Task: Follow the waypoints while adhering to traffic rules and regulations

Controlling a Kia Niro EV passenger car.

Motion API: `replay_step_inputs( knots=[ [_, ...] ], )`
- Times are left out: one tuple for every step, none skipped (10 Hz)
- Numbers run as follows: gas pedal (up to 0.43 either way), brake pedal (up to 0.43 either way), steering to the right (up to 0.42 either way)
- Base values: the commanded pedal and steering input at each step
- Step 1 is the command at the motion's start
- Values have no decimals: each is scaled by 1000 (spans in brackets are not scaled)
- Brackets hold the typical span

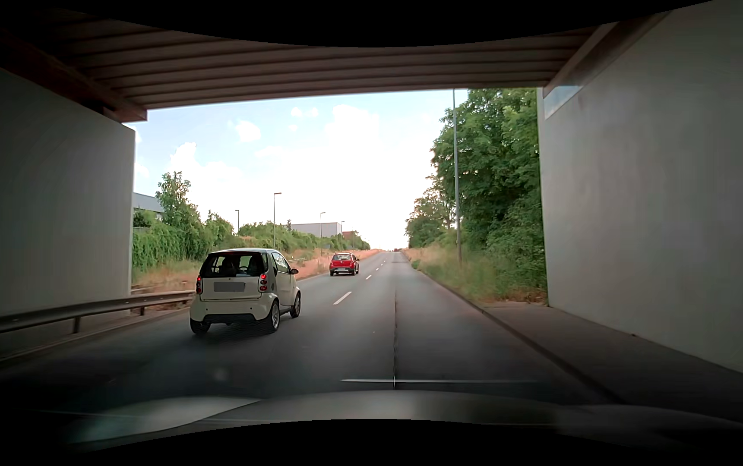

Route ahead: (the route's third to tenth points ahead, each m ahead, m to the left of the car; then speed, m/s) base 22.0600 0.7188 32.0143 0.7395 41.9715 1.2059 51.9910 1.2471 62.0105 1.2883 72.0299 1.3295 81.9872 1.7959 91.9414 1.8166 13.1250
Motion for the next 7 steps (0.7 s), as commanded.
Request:
replay_step_inputs(
  knots=[
    [0, 0, -5],
    [0, 0, -5],
    [0, 0, -5],
    [0, 0, -5],
    [0, 0, -5],
    [0, 0, -5],
    [0, 0, -5]
  ],
)
